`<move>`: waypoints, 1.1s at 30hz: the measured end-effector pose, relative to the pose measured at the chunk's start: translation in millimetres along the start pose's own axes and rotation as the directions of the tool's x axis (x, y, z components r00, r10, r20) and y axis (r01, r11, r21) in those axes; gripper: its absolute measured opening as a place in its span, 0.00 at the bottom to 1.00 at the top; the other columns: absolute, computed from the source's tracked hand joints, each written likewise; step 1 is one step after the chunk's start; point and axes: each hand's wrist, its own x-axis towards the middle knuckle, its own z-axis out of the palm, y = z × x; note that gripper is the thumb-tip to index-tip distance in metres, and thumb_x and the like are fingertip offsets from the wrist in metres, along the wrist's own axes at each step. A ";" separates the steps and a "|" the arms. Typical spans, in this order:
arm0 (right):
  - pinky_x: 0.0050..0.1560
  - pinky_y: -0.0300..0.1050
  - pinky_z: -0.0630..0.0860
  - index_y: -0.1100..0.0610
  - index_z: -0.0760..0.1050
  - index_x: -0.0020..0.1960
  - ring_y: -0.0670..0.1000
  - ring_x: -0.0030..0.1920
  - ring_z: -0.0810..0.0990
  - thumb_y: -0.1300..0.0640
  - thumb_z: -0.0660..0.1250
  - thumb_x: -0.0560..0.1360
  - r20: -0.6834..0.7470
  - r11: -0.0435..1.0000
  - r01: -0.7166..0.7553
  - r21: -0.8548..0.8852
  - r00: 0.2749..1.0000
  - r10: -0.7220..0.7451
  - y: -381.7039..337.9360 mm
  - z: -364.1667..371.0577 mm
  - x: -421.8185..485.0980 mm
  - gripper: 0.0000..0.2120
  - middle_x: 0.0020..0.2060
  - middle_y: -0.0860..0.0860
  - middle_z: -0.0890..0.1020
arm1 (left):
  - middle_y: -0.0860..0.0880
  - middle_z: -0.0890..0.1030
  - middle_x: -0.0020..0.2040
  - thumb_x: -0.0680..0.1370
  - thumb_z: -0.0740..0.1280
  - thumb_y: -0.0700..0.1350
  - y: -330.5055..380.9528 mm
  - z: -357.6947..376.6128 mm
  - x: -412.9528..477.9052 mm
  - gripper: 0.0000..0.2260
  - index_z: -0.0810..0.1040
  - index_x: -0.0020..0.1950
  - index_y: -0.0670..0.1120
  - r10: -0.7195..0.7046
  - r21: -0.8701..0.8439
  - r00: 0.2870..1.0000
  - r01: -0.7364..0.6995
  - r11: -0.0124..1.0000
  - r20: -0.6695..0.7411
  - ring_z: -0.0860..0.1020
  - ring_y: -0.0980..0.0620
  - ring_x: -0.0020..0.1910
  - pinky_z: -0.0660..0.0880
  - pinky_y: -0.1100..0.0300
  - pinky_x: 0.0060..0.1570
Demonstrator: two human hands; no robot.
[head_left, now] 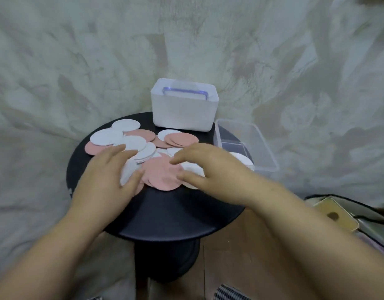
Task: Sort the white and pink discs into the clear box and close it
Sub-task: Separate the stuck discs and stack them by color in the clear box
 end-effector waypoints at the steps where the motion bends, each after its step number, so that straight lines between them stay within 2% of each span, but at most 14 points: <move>1: 0.66 0.35 0.57 0.50 0.68 0.68 0.43 0.69 0.62 0.49 0.62 0.77 0.027 1.000 -0.005 -0.021 1.000 0.006 -5.0 12.7 0.5 0.20 0.69 0.46 0.69 | 0.46 0.69 0.70 0.76 0.65 0.51 -8.0 -1.0 -4.3 0.20 0.73 0.66 0.45 -0.053 0.057 0.996 0.049 0.997 0.065 0.64 0.47 0.71 0.58 0.55 0.68; 3: 0.71 0.40 0.50 0.49 0.59 0.73 0.46 0.74 0.51 0.46 0.60 0.78 0.076 0.996 -0.044 -0.076 0.996 0.050 -12.3 34.8 0.6 0.26 0.75 0.46 0.56 | 0.47 0.62 0.74 0.76 0.63 0.52 -16.2 -0.7 -15.4 0.23 0.68 0.70 0.47 -0.098 0.099 0.984 0.084 0.992 0.147 0.57 0.48 0.74 0.56 0.53 0.70; 5: 0.72 0.42 0.46 0.50 0.56 0.74 0.47 0.75 0.48 0.45 0.57 0.78 0.100 0.989 -0.070 -0.134 0.992 0.083 -15.4 48.8 -1.9 0.27 0.76 0.46 0.52 | 0.49 0.62 0.74 0.77 0.61 0.55 -17.5 -0.3 -23.9 0.23 0.69 0.70 0.49 -0.053 0.073 0.985 0.041 0.996 0.166 0.57 0.49 0.74 0.57 0.52 0.70; 8: 0.71 0.39 0.47 0.49 0.61 0.73 0.46 0.74 0.52 0.46 0.56 0.79 0.041 0.988 -0.077 -0.134 0.996 0.083 -13.8 52.9 -11.1 0.23 0.75 0.45 0.57 | 0.49 0.69 0.70 0.72 0.54 0.63 -14.6 -3.1 -34.7 0.28 0.75 0.65 0.49 0.022 0.046 0.983 -0.031 0.998 0.182 0.65 0.48 0.71 0.60 0.57 0.67; 11: 0.69 0.34 0.45 0.49 0.65 0.71 0.46 0.74 0.53 0.46 0.57 0.79 -0.018 0.986 -0.070 -0.149 0.997 0.069 -8.7 52.4 -24.9 0.21 0.73 0.45 0.60 | 0.45 0.77 0.63 0.73 0.55 0.59 -11.0 0.0 -47.9 0.24 0.80 0.57 0.47 0.170 0.076 0.965 -0.188 0.979 0.200 0.75 0.43 0.62 0.64 0.49 0.61; 14: 0.69 0.33 0.42 0.49 0.66 0.70 0.45 0.74 0.51 0.36 0.52 0.76 -0.062 0.988 -0.074 -0.136 0.996 0.066 -9.6 57.6 -42.3 0.28 0.73 0.44 0.60 | 0.44 0.76 0.64 0.76 0.54 0.61 -8.4 2.9 -60.2 0.25 0.79 0.59 0.46 0.245 0.079 0.946 -0.266 0.961 0.212 0.74 0.43 0.63 0.64 0.48 0.64; 17: 0.72 0.42 0.52 0.51 0.70 0.68 0.45 0.71 0.60 0.31 0.44 0.74 -0.075 0.990 -0.019 -0.142 0.997 0.009 -7.3 67.2 -59.5 0.35 0.70 0.47 0.68 | 0.45 0.77 0.64 0.78 0.48 0.64 -10.4 -0.8 -71.3 0.29 0.78 0.60 0.46 0.323 0.058 0.912 -0.347 0.936 0.253 0.74 0.44 0.64 0.64 0.51 0.66; 20: 0.71 0.41 0.59 0.53 0.75 0.63 0.43 0.67 0.66 0.36 0.56 0.73 -0.135 0.998 0.022 -0.066 0.990 -0.031 -3.5 69.1 -73.2 0.28 0.65 0.45 0.73 | 0.47 0.78 0.62 0.75 0.57 0.60 -16.6 -3.1 -78.1 0.23 0.79 0.59 0.46 0.410 0.005 0.879 -0.424 0.906 0.244 0.75 0.47 0.63 0.66 0.47 0.64; 22: 0.70 0.38 0.59 0.55 0.78 0.59 0.43 0.63 0.71 0.42 0.64 0.70 -0.215 0.999 0.044 0.002 0.976 -0.043 -1.5 70.0 -78.8 0.23 0.60 0.46 0.76 | 0.50 0.80 0.59 0.74 0.60 0.54 -20.1 -5.9 -80.1 0.18 0.80 0.57 0.48 0.425 -0.081 0.887 -0.418 0.905 0.182 0.75 0.51 0.61 0.69 0.55 0.64; 24: 0.68 0.36 0.63 0.55 0.80 0.54 0.41 0.59 0.74 0.46 0.66 0.68 -0.296 0.997 0.044 0.060 0.955 -0.024 -2.6 70.5 -82.5 0.19 0.56 0.45 0.80 | 0.56 0.80 0.57 0.75 0.60 0.52 -20.1 -14.1 -79.0 0.15 0.81 0.56 0.50 0.387 -0.197 0.918 -0.365 0.910 0.086 0.75 0.58 0.59 0.68 0.64 0.62; 27: 0.62 0.36 0.70 0.50 0.82 0.49 0.38 0.54 0.78 0.51 0.67 0.70 -0.383 0.976 0.082 0.204 0.924 0.002 -14.2 67.8 -86.2 0.09 0.50 0.35 0.80 | 0.67 0.79 0.52 0.76 0.62 0.51 -13.0 -29.1 -77.8 0.12 0.81 0.55 0.54 0.228 -0.343 0.972 -0.234 0.910 -0.058 0.74 0.73 0.52 0.67 0.78 0.53; 28: 0.58 0.34 0.72 0.47 0.81 0.47 0.36 0.52 0.79 0.55 0.69 0.71 -0.400 0.955 0.064 0.290 0.915 0.060 -18.9 66.0 -86.2 0.06 0.46 0.32 0.81 | 0.67 0.79 0.50 0.76 0.62 0.50 -9.8 -31.6 -77.3 0.11 0.81 0.54 0.54 0.157 -0.382 0.983 -0.181 0.906 -0.094 0.75 0.74 0.50 0.67 0.79 0.50; 30: 0.48 0.31 0.73 0.45 0.78 0.44 0.36 0.45 0.79 0.60 0.68 0.72 -0.435 0.862 0.010 0.508 0.866 0.246 -26.5 62.6 -82.4 0.10 0.40 0.34 0.82 | 0.68 0.79 0.47 0.77 0.62 0.49 -2.7 -32.4 -76.2 0.10 0.82 0.54 0.53 -0.004 -0.453 0.989 -0.065 0.889 -0.149 0.76 0.72 0.47 0.67 0.79 0.46; 33: 0.42 0.35 0.75 0.48 0.77 0.44 0.38 0.38 0.78 0.59 0.68 0.73 -0.398 0.675 -0.046 0.736 0.778 0.486 -35.5 63.0 -68.9 0.06 0.36 0.40 0.81 | 0.71 0.79 0.41 0.78 0.63 0.47 13.7 -28.6 -75.2 0.08 0.82 0.52 0.52 -0.198 -0.593 0.974 0.097 0.799 -0.107 0.76 0.71 0.45 0.69 0.78 0.44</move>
